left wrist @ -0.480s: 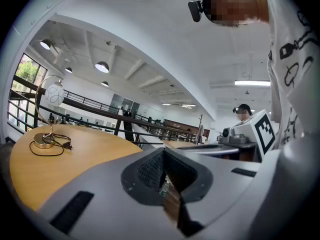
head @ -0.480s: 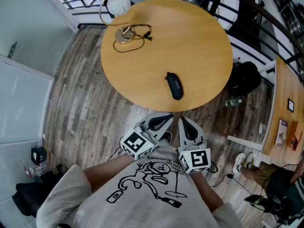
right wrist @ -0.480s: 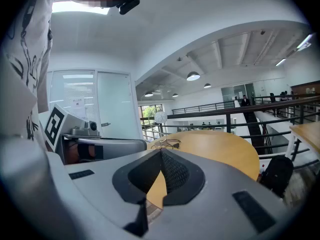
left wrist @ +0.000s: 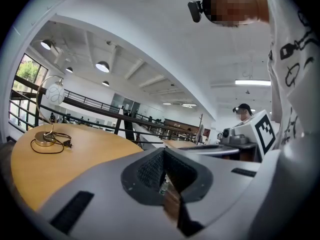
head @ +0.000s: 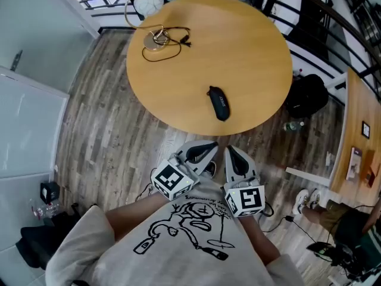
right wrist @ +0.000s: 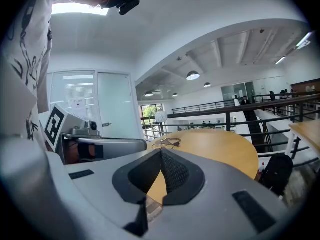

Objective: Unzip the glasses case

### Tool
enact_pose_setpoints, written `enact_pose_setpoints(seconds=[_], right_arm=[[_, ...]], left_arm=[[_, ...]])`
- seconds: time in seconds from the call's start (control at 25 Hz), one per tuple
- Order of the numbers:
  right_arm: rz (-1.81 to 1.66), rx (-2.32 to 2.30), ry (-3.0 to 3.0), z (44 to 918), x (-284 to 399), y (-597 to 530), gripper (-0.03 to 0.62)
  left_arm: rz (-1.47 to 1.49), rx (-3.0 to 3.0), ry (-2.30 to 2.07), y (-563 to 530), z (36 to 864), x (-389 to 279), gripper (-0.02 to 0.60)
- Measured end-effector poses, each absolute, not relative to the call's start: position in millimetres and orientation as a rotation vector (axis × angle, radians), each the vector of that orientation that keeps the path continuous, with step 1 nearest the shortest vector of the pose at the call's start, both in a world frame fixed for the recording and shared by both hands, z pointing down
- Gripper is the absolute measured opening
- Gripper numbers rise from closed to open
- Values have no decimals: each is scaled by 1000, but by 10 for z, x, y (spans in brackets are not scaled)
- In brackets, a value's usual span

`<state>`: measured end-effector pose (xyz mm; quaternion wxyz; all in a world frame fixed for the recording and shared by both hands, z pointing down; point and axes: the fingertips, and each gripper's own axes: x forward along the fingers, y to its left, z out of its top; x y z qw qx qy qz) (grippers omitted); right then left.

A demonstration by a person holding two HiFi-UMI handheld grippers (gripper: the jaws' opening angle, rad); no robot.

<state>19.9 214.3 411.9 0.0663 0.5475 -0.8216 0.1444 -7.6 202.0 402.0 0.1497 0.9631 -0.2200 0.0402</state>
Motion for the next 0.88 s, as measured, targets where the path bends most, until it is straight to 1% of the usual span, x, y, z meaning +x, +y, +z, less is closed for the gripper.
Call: enact_pose_setpoints(seconds=[0.52, 0.88], right_arm=[[522, 1680, -2486, 4255, 566, 2595, 24], [533, 1644, -2513, 4280, 548, 2741, 25]], left_arm=[[162, 2757, -608, 2493, 4145, 293, 6], [187, 2745, -658, 2637, 4168, 268, 6]])
